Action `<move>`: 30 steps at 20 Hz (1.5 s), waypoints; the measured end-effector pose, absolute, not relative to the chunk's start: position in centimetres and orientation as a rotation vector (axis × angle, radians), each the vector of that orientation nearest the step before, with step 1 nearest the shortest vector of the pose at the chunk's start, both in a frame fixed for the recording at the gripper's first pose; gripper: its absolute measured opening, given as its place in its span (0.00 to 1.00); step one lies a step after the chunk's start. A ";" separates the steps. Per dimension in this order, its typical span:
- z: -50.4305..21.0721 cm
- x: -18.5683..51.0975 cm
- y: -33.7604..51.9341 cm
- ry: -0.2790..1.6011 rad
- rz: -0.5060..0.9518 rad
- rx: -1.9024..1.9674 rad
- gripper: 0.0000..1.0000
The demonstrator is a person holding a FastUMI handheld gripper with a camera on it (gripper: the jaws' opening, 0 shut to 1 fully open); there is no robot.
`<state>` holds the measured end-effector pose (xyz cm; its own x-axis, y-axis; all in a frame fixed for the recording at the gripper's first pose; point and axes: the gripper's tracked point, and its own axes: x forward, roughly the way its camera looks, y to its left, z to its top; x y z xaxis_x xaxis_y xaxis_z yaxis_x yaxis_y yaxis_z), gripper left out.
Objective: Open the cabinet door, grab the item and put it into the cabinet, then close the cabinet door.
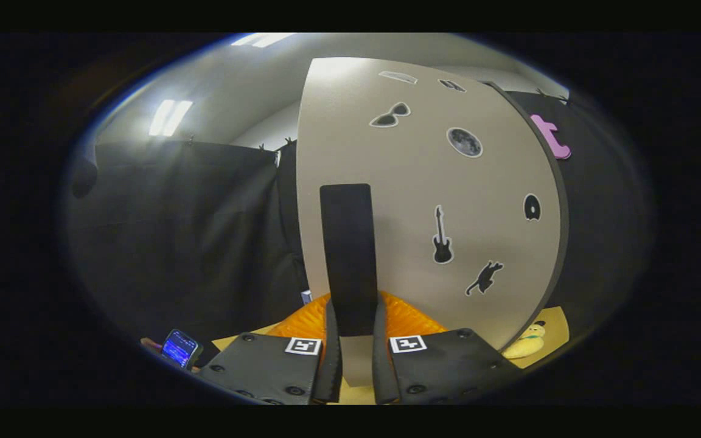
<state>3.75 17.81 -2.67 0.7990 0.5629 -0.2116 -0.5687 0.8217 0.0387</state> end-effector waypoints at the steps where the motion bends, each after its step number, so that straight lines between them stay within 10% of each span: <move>1: -2.5 3.5 17.6 0.220 0.616 -0.022 0.28; 30: -0.4 0.5 8.8 0.214 0.869 0.087 0.28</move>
<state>0.45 8.82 -0.38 0.6257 0.7653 -0.1508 -0.7480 0.6436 0.1623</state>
